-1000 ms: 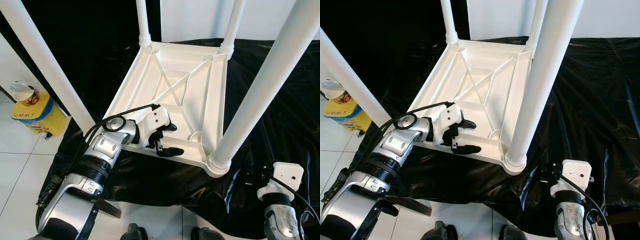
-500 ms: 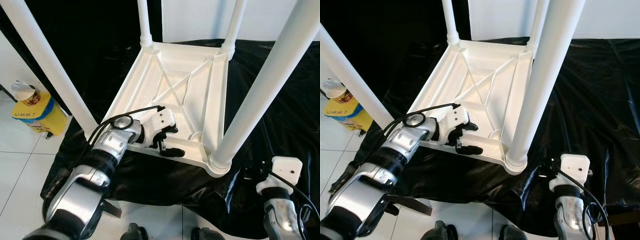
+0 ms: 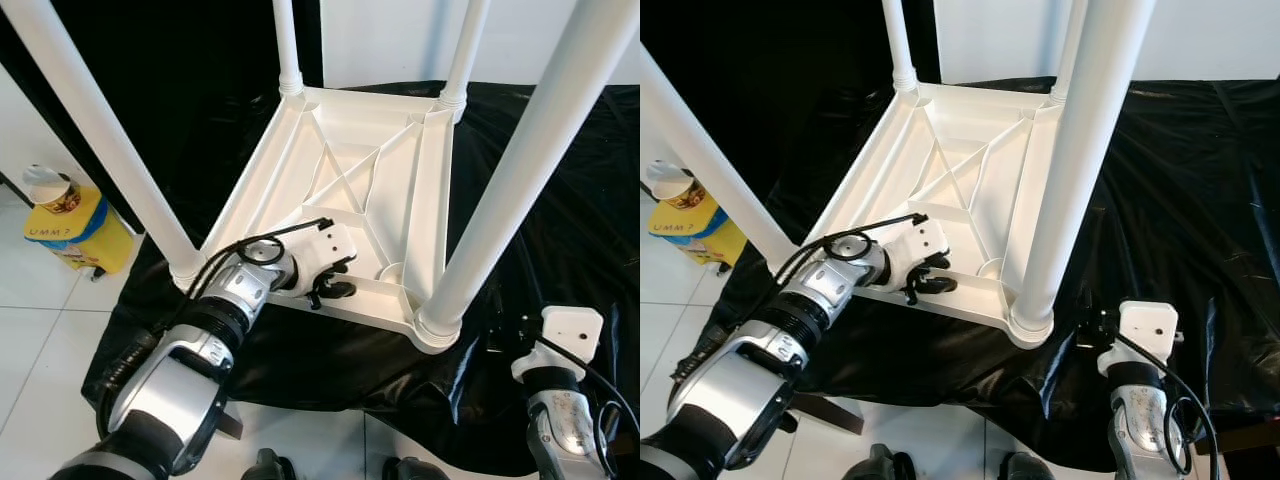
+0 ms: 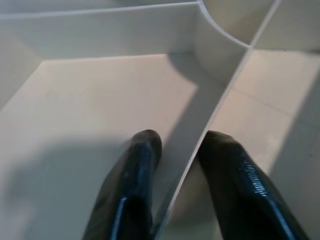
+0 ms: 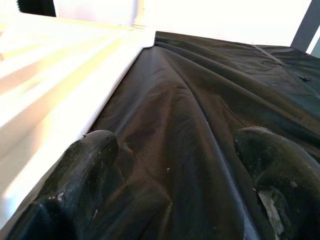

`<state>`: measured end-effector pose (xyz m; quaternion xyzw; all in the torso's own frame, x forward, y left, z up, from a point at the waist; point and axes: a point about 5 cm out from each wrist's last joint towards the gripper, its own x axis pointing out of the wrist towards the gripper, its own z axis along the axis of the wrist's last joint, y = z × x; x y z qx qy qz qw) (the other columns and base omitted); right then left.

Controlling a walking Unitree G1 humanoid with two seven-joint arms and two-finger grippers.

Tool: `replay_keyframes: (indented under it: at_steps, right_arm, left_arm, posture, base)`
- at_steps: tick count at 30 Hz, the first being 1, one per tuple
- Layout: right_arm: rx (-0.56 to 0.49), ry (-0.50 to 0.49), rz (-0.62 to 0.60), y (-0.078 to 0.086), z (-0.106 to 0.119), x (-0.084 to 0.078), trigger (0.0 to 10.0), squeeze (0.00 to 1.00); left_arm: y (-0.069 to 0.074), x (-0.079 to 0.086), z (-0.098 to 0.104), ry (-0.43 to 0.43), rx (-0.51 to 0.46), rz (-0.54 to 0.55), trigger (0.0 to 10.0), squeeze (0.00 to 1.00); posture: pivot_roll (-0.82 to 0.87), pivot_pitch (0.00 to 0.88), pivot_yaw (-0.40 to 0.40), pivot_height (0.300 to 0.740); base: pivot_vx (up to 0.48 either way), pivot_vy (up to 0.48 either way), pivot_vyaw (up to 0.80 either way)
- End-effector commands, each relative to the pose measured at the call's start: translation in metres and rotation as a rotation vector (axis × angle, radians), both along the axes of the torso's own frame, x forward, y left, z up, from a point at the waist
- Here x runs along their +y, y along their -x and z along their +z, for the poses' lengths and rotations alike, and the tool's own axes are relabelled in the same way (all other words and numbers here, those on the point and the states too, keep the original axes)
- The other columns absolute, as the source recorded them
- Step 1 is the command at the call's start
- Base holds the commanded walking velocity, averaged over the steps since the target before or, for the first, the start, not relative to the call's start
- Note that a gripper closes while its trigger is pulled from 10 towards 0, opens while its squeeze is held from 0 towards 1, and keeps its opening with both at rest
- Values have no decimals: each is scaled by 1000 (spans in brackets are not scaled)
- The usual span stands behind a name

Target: Building children table

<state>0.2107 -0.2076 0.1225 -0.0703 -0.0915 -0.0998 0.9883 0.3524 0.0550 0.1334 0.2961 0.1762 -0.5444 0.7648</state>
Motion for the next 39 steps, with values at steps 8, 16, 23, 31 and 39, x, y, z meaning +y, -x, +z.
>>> replay_keyframes:
  at_steps: [8,16,23,31,39]
  right_arm:
    - [22,-8,-13,0,-5,1,10000,0]
    - [27,-13,-8,1,-7,2,10000,0]
    - [19,-42,-1,2,-6,-2,10000,0]
    - [19,-18,46,9,-5,0,10000,0]
    - [19,4,245,24,-2,7,10000,0]
  left_arm:
    - [-5,30,-25,-29,14,264,0,0]
    - [2,37,-13,176,-34,302,10000,0]
    - [19,34,8,386,-210,141,10000,1000]
    - [38,36,32,607,-345,111,10000,0]
    - [61,55,37,717,-406,151,10000,0]
  posture:
    - [-115,104,60,740]
    - [-113,103,46,740]
    - [-118,101,39,740]
    - [-124,98,36,740]
    - [-132,81,47,740]
  base:
    - [0,0,0]
    - [0,0,0]
    - [0,0,0]
    - [0,0,0]
    - [0,0,0]
